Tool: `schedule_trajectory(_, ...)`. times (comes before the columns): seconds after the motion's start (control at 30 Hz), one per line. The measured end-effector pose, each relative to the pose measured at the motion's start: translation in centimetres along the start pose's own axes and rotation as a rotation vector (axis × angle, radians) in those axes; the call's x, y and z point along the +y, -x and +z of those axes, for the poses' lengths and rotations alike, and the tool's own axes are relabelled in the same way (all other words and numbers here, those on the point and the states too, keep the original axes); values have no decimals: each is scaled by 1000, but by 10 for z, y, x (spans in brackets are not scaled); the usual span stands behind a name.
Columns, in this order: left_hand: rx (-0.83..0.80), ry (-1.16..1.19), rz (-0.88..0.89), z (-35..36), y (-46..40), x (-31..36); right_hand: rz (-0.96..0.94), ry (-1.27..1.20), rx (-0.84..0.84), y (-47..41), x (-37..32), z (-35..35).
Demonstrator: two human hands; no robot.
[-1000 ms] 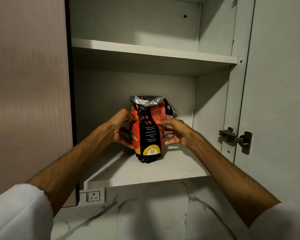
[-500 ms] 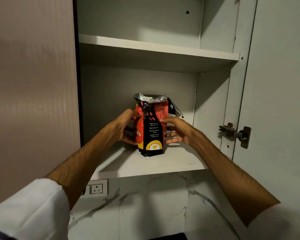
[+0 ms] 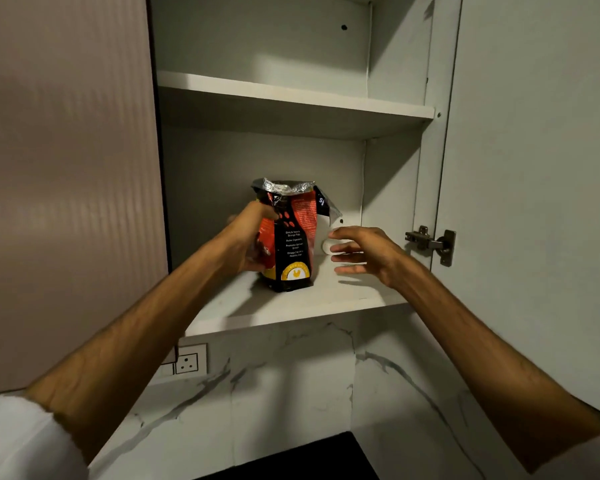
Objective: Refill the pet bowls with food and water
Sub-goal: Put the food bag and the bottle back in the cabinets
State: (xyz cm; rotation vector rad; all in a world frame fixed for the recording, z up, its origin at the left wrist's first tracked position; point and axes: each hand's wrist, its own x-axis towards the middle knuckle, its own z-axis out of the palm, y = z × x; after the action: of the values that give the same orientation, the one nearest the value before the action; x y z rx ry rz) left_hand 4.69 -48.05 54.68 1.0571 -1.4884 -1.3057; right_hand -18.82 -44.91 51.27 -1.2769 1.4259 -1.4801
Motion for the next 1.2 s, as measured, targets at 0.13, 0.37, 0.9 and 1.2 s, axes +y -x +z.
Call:
schedule_trajectory(0.13,-13,-60,94,3,35,-11,-22,4,61,41,-1,-3)
schedule_trajectory(0.37,-147,-125,126,25,105,-33,-114,101,165,126,-5,5)
schedule_trajectory(0.9,-419,-239,450,130,212,-43,-405,501,583,322,-22,-44)
schedule_trajectory(1.2,-541,-301,654,184,257,-42,-474,610,875,415,-32,-95)
